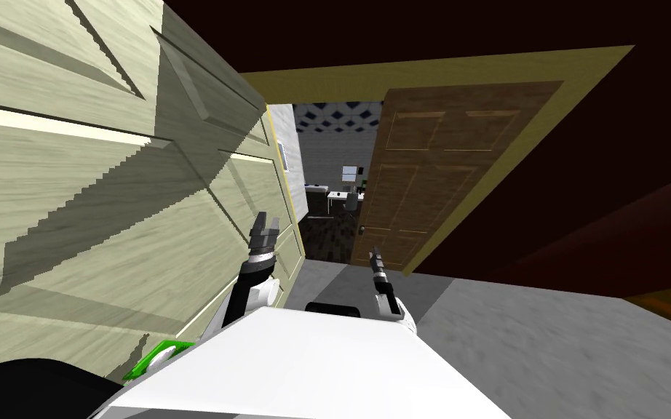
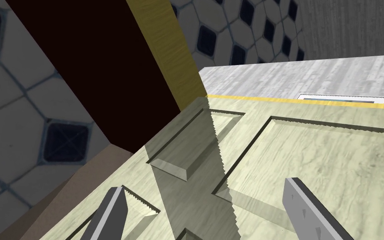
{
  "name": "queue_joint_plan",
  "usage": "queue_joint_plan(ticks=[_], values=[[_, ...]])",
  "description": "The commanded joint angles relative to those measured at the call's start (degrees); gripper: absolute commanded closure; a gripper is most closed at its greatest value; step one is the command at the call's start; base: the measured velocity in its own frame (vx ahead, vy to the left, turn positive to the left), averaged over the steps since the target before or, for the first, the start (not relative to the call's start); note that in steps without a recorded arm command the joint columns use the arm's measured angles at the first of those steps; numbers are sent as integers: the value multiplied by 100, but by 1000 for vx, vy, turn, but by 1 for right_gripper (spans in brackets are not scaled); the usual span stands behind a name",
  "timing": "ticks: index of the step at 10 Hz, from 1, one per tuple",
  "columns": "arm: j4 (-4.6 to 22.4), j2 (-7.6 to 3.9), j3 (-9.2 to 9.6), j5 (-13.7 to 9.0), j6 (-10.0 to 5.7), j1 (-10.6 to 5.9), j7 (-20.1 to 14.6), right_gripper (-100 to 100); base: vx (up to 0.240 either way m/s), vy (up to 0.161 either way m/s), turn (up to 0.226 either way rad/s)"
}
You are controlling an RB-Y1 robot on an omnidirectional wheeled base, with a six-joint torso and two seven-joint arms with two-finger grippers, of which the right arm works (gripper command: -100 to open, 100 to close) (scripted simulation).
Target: Pull the door open
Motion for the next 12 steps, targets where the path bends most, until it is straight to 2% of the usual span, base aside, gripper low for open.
queue_joint_plan(ticks=[1,8,10,12], values=[[247,-34,1,-44,-26,-103,-25,-100,101,-4,25],[1164,-109,11,-201,-126,-482,-73,-100,95,-10,23],[1590,-142,16,-274,-172,-659,-96,-100,140,-26,38],[1781,-157,18,-306,-193,-738,-106,-100,124,-3,19]])
